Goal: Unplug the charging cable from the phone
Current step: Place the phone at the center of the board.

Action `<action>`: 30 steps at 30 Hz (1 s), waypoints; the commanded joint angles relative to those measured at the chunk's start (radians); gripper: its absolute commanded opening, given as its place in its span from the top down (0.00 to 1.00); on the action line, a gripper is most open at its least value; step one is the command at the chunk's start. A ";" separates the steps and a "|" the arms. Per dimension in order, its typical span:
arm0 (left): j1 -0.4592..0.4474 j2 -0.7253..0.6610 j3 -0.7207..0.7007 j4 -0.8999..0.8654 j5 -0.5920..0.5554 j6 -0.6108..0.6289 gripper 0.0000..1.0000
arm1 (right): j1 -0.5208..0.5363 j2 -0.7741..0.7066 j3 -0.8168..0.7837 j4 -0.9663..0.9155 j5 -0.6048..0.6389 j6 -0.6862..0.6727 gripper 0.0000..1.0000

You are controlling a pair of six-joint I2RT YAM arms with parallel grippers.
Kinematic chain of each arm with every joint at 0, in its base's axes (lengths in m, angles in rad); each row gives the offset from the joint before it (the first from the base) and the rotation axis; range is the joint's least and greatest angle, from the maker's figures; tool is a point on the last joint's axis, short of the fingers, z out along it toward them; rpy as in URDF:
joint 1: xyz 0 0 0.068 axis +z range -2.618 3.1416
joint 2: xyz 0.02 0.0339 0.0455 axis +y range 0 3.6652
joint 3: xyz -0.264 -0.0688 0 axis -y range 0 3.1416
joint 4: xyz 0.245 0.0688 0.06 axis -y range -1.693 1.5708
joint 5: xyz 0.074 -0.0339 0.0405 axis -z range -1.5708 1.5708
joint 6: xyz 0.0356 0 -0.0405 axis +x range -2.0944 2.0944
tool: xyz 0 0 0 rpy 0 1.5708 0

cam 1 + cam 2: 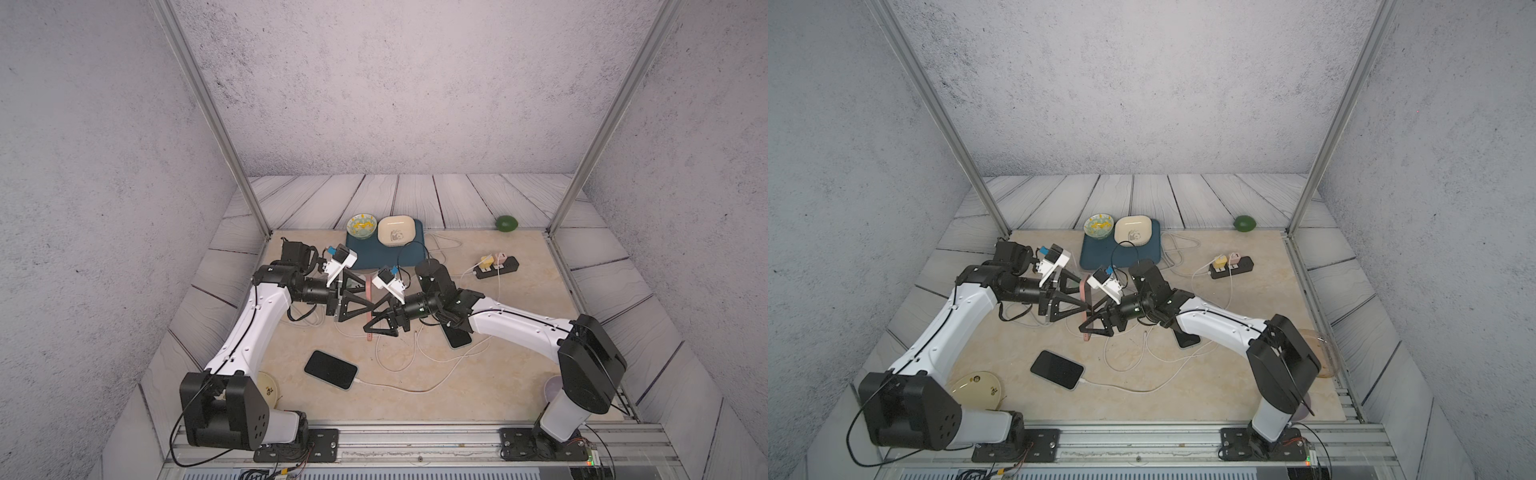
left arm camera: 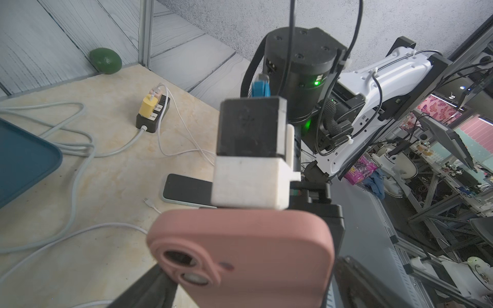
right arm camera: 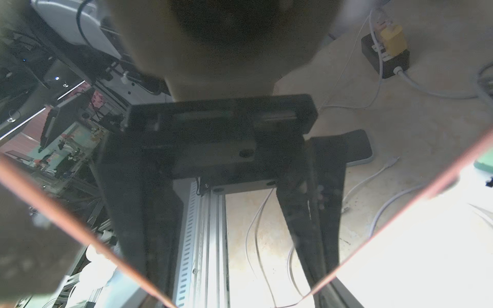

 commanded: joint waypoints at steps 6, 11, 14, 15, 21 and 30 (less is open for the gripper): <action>-0.004 -0.025 0.019 -0.036 -0.039 0.041 0.02 | -0.020 -0.069 -0.051 0.059 0.021 0.017 0.70; -0.002 -0.033 0.001 -0.016 -0.134 0.026 0.02 | -0.033 -0.116 -0.086 -0.001 0.087 0.030 0.73; 0.003 -0.038 -0.007 -0.017 -0.157 0.029 0.02 | -0.037 -0.151 -0.099 -0.073 0.150 0.026 0.75; 0.005 -0.038 -0.006 -0.020 -0.161 0.031 0.02 | -0.038 -0.162 -0.101 -0.103 0.176 0.022 0.75; 0.005 -0.039 -0.006 -0.023 -0.177 0.035 0.02 | -0.040 -0.189 -0.052 -0.388 0.366 -0.024 0.78; 0.005 -0.050 -0.002 -0.037 -0.185 0.045 0.02 | -0.040 -0.121 0.086 -0.787 0.628 -0.035 0.80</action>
